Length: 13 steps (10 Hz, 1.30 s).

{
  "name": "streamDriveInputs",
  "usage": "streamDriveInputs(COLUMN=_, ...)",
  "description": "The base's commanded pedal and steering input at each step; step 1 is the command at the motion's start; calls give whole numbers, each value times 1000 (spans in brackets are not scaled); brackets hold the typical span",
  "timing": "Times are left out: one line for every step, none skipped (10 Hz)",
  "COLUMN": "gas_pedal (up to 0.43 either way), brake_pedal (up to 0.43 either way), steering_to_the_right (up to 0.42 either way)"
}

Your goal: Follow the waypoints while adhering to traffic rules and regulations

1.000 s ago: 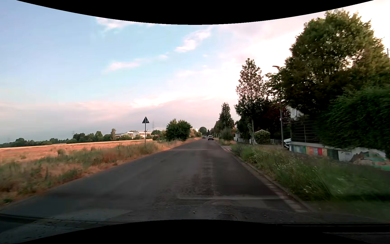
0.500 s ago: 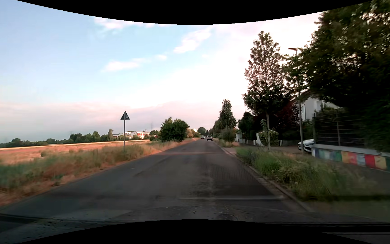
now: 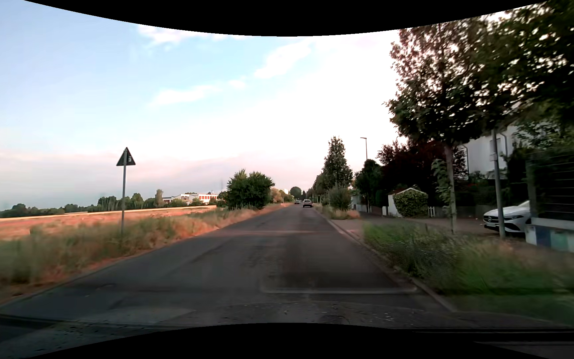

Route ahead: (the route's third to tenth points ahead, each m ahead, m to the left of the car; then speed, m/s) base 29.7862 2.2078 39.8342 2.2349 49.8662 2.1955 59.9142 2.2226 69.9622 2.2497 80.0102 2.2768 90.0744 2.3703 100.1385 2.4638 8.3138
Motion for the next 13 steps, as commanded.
streamDriveInputs(gas_pedal=150, brake_pedal=0, steering_to_the_right=-1)
streamDriveInputs(gas_pedal=150, brake_pedal=0, steering_to_the_right=-4)
streamDriveInputs(gas_pedal=150, brake_pedal=0, steering_to_the_right=-8)
streamDriveInputs(gas_pedal=150, brake_pedal=0, steering_to_the_right=-10)
streamDriveInputs(gas_pedal=138, brake_pedal=0, steering_to_the_right=-10)
streamDriveInputs(gas_pedal=138, brake_pedal=0, steering_to_the_right=-10)
streamDriveInputs(gas_pedal=130, brake_pedal=0, steering_to_the_right=-10)
streamDriveInputs(gas_pedal=118, brake_pedal=0, steering_to_the_right=-10)
streamDriveInputs(gas_pedal=110, brake_pedal=0, steering_to_the_right=-10)
streamDriveInputs(gas_pedal=98, brake_pedal=0, steering_to_the_right=-10)
streamDriveInputs(gas_pedal=87, brake_pedal=0, steering_to_the_right=-10)
streamDriveInputs(gas_pedal=87, brake_pedal=0, steering_to_the_right=-10)
streamDriveInputs(gas_pedal=79, brake_pedal=0, steering_to_the_right=-10)
